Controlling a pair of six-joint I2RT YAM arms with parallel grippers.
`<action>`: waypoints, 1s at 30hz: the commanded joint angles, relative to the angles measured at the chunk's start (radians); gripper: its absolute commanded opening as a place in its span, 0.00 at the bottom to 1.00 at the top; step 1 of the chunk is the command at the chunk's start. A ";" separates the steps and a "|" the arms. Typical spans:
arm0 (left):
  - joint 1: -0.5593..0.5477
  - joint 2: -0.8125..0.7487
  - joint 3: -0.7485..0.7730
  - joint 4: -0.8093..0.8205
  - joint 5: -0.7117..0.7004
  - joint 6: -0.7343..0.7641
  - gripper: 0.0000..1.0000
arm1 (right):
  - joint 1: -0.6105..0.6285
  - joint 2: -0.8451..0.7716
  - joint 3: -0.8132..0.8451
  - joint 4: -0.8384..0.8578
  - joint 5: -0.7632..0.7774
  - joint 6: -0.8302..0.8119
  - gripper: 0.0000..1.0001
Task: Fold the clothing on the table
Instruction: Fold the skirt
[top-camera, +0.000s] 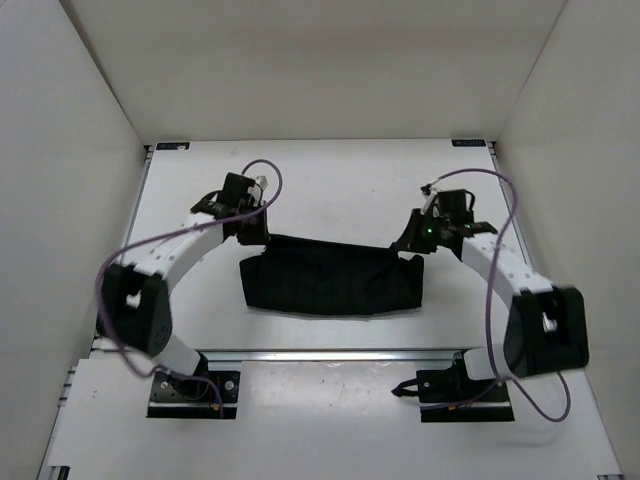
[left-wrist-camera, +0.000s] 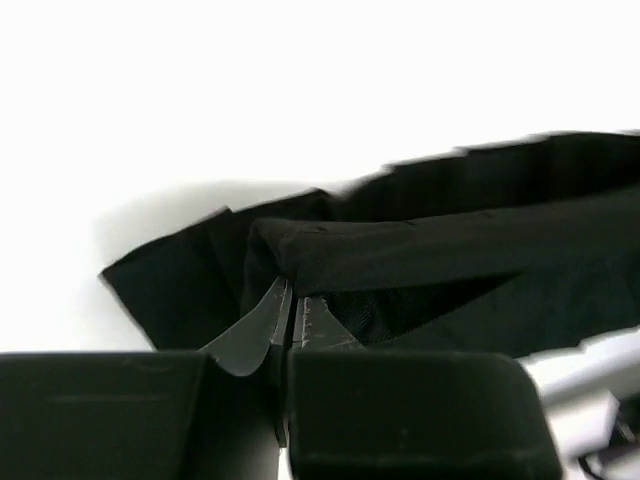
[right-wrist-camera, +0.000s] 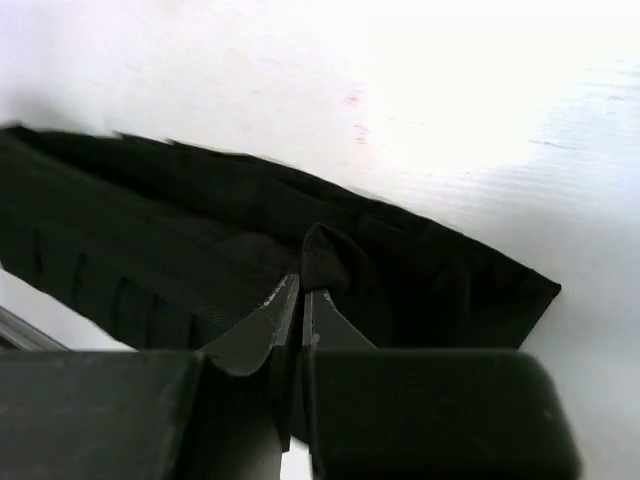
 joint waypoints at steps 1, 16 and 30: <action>0.052 0.139 0.076 0.018 -0.114 0.011 0.00 | 0.004 0.169 0.085 0.046 0.058 -0.070 0.00; 0.099 0.436 1.119 -0.100 -0.312 0.143 0.00 | -0.082 0.520 1.232 -0.125 0.173 -0.202 0.00; -0.094 -0.314 -0.060 -0.102 -0.320 0.029 0.00 | 0.146 -0.277 0.051 -0.172 0.409 -0.097 0.00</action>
